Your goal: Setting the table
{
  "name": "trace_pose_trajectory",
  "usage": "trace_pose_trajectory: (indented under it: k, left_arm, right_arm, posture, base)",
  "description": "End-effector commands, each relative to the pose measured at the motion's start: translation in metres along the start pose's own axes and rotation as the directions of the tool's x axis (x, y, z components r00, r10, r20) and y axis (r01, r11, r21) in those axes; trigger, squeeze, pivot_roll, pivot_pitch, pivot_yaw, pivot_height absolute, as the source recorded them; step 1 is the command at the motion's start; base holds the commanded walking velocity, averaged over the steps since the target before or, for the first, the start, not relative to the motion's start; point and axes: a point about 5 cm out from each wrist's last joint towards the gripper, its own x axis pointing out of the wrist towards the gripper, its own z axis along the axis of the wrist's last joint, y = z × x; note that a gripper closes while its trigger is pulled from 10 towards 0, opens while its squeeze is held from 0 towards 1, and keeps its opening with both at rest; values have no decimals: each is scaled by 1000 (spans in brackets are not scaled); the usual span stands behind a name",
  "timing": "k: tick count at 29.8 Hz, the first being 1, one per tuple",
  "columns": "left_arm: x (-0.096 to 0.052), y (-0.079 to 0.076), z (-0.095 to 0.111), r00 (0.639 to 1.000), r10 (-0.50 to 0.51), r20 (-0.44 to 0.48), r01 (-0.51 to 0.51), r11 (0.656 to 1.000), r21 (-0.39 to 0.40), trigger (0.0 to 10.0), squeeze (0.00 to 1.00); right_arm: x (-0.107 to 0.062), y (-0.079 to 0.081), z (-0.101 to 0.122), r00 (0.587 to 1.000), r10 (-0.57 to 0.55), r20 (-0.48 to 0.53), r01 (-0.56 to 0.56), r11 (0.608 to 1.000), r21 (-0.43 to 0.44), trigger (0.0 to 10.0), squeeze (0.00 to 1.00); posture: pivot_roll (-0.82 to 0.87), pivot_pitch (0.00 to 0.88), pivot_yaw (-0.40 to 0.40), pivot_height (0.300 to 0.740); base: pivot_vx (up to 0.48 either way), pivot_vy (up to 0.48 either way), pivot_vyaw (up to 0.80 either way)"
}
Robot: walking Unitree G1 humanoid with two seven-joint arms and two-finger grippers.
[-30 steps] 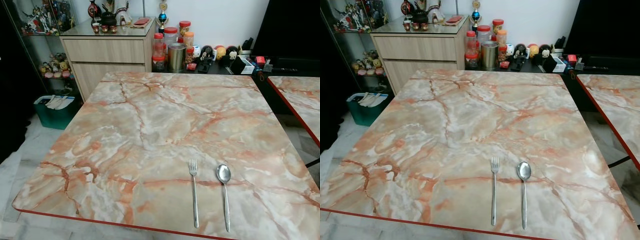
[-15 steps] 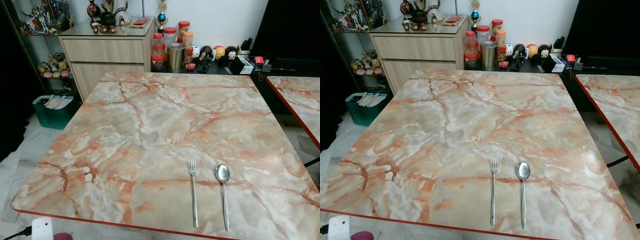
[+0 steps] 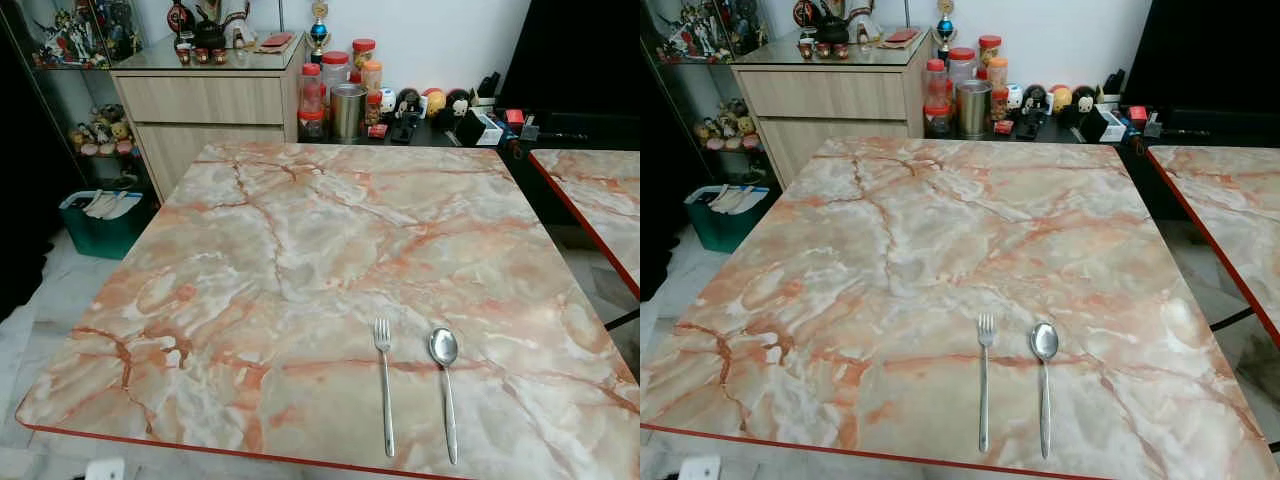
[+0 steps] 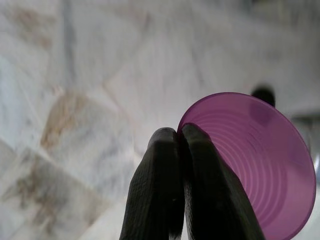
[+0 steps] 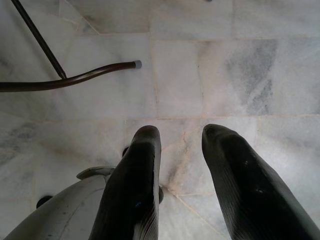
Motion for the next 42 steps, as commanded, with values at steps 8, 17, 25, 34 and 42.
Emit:
trace_pose_trajectory:
  k: [8, 17, 25, 34, 42]
  left_arm:
    - [-2, -5, -17, 999, -35, -40, 36, 999, 26, 10000, 0]
    - [0, -7, 16, 993, 1, 115, 5, 999, -50, 10000, 0]
    - [1, -8, 20, 993, 4, 120, 4, 998, -67, 10000, 0]
    - [1, -6, 18, 993, 28, 117, -21, 998, -64, 10000, 0]
    - [1, -3, 18, 992, 34, 119, -27, 998, -60, 10000, 0]
  right_arm:
    - [-1, -3, -2, 1000, -10, -5, 10, 1000, 5, 10000, 0]
    - [-1, -4, 0, 1000, -12, 4, 12, 1000, 8, 10000, 0]
    - [0, -5, 2, 1000, -13, 5, 13, 1000, 5, 10000, 0]
    - [0, -5, 2, 1000, -11, 1, 11, 999, -36, 10000, 0]
    - [-1, -5, 0, 1000, -16, 0, 16, 1000, -10, 10000, 0]
  posture:
    - [69, 48, 8, 740]
    - [54, 71, -4, 740]
    - [48, 80, -7, 740]
    - [49, 79, -6, 740]
    - [51, 60, 0, 740]
  base:
    - [0, 0, 0]
    - [0, 0, 0]
    - [0, 0, 0]
    - [0, -230, 0]
    - [0, -378, 0]
